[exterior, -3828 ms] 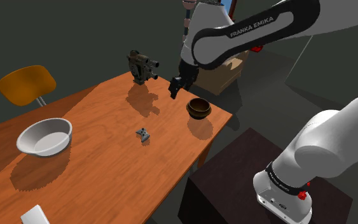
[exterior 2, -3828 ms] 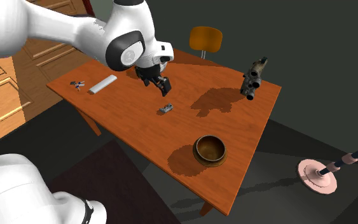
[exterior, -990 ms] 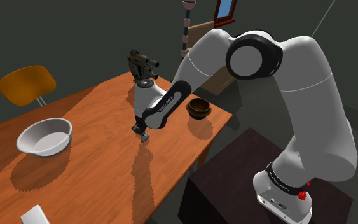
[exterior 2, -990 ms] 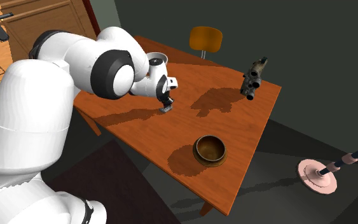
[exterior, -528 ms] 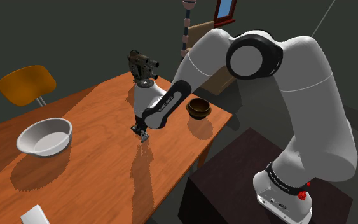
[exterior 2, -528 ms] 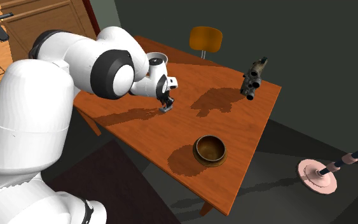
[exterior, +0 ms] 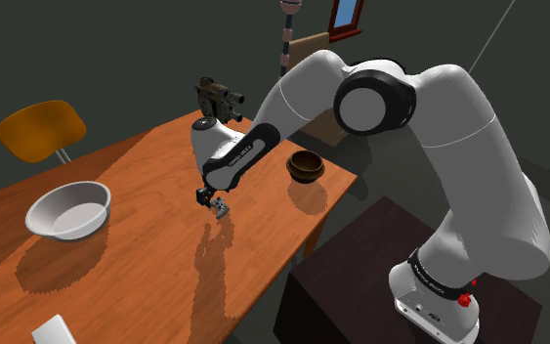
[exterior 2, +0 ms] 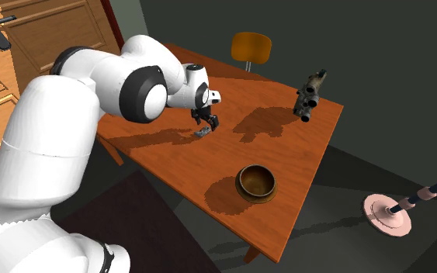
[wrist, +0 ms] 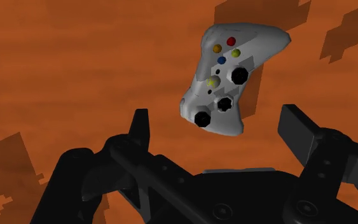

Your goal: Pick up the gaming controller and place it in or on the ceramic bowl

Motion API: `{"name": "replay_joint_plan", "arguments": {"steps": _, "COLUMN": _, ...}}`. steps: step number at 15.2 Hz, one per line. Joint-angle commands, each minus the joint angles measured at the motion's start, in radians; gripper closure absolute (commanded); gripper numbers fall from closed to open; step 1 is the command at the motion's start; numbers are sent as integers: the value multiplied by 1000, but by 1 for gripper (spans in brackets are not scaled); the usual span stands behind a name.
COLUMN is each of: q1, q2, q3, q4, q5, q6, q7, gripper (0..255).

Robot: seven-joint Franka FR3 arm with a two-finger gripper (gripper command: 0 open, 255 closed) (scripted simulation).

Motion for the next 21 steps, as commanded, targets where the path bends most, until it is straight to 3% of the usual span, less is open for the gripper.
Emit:
{"name": "replay_joint_plan", "arguments": {"steps": 1, "q1": 4, "q2": 28, "q3": -4, "q4": 14, "q5": -3, "q6": 13, "q7": 4, "gripper": 0}}
{"name": "replay_joint_plan", "arguments": {"steps": 10, "q1": 5, "q2": 35, "q3": -5, "q4": 17, "q5": -4, "q6": 17, "q7": 5, "gripper": 0}}
{"name": "replay_joint_plan", "arguments": {"steps": 11, "q1": 5, "q2": 35, "q3": -5, "q4": 17, "q5": -4, "q6": 17, "q7": 5, "gripper": 255}}
{"name": "replay_joint_plan", "arguments": {"steps": 21, "q1": 3, "q2": 23, "q3": -4, "q4": 12, "q5": -3, "q6": 11, "q7": 3, "gripper": 255}}
